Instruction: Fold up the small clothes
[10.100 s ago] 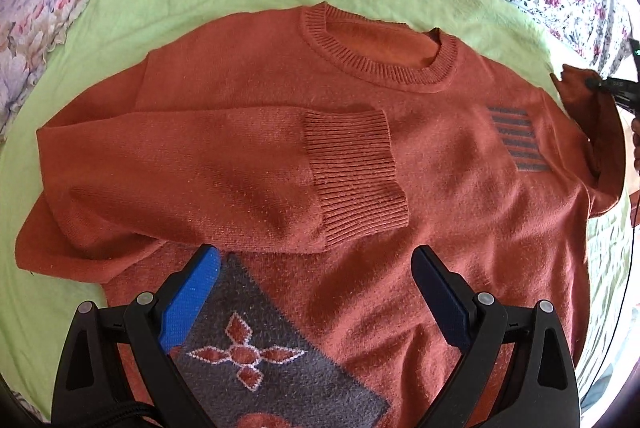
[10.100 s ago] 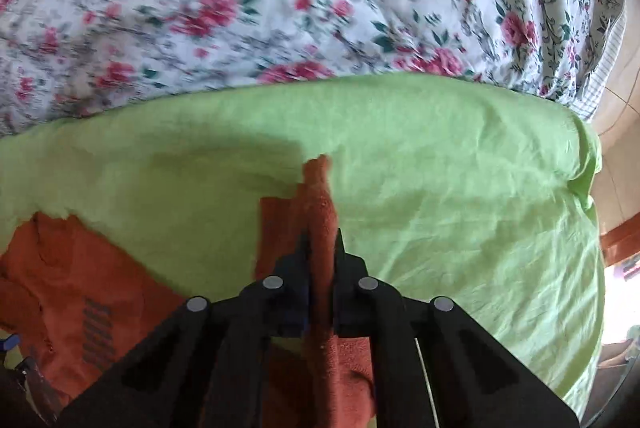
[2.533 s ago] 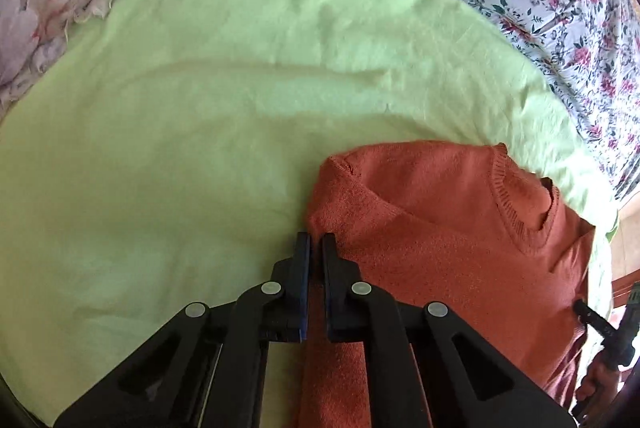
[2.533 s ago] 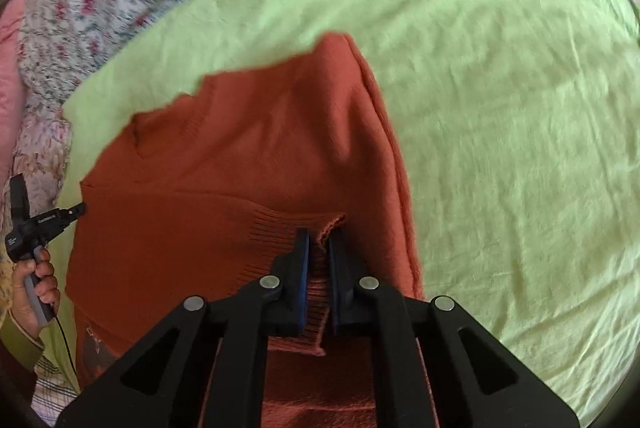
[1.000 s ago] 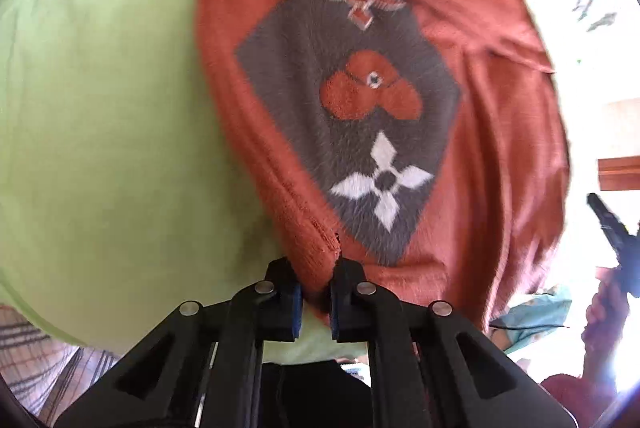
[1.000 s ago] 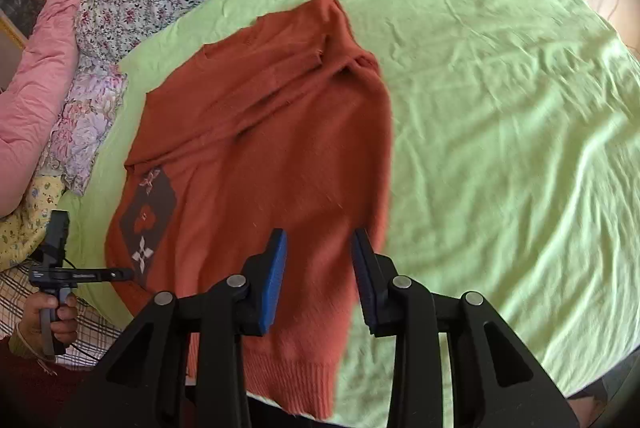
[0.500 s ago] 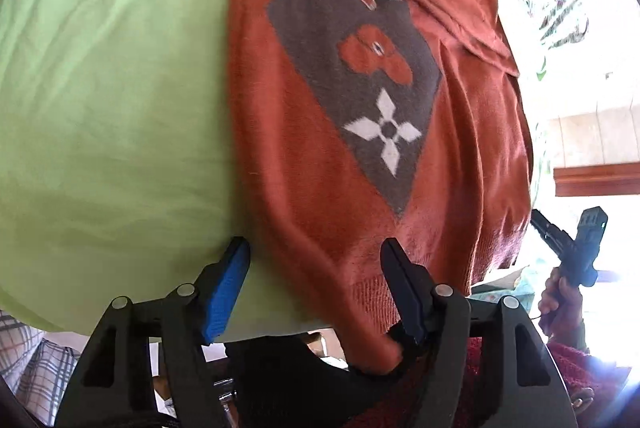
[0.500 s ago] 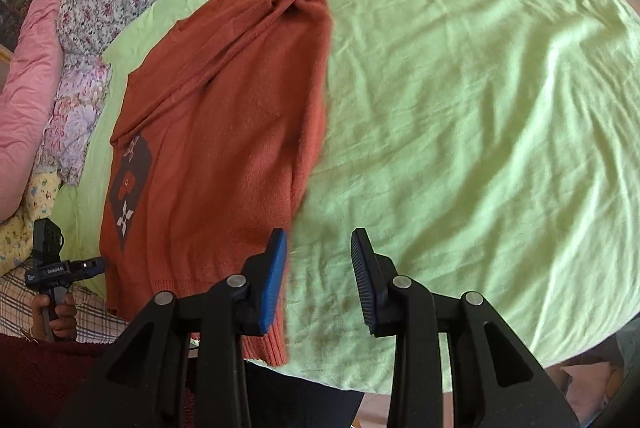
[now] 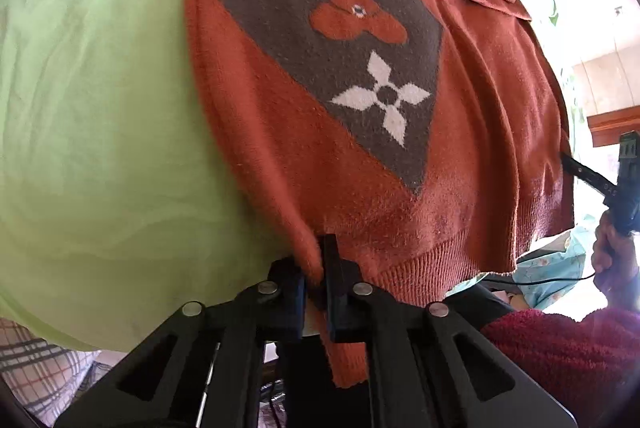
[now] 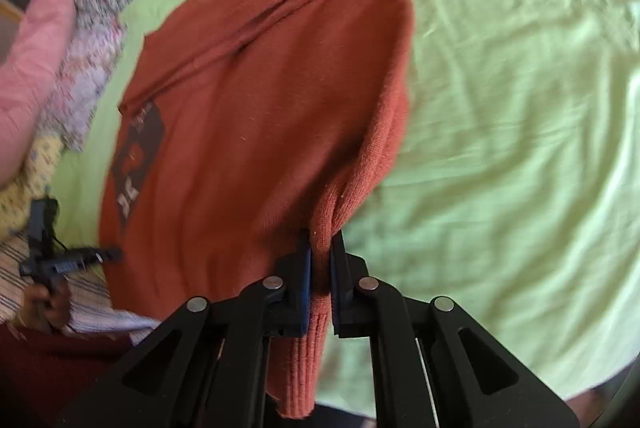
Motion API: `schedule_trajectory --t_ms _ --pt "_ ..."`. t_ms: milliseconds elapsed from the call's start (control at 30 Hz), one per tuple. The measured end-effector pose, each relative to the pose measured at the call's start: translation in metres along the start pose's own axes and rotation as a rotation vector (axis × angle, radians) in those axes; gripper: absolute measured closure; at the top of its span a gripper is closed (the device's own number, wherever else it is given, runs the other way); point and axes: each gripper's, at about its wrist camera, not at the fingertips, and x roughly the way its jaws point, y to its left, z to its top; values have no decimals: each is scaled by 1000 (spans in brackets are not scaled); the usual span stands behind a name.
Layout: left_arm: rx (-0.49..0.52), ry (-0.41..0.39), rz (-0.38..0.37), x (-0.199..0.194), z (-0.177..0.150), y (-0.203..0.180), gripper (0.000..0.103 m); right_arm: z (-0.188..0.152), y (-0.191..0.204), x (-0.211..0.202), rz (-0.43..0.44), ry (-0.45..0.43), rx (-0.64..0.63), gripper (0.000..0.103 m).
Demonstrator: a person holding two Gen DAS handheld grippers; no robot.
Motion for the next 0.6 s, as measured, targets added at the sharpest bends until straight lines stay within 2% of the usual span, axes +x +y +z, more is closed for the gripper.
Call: schedule_trajectory --t_ms 100,167,267,333,367,400,500,567,600 --pt "64 -34 9 -12 -3 -5 100 5 -3 -34 -107 36 -91 95" --pt "86 -19 17 -9 -4 -6 100 12 5 -48 -162 74 -191 96" --pt "75 13 -6 -1 -2 -3 98 21 -1 -48 -78 157 -143 95" --pt "44 33 -24 2 0 0 89 23 -7 -47 -57 154 -132 95" --pt "22 43 -43 3 0 2 86 25 -11 -46 -78 145 -122 95" --pt "2 53 -60 5 0 4 77 27 -17 -45 -86 132 -98 95" --pt "-47 69 -86 11 -2 7 71 27 -35 -36 -47 104 -5 95" --pt "-53 70 -87 14 -2 5 65 26 -44 -25 -36 116 33 95" --pt "-51 69 -88 15 -2 2 58 25 -47 -18 -24 125 48 95"
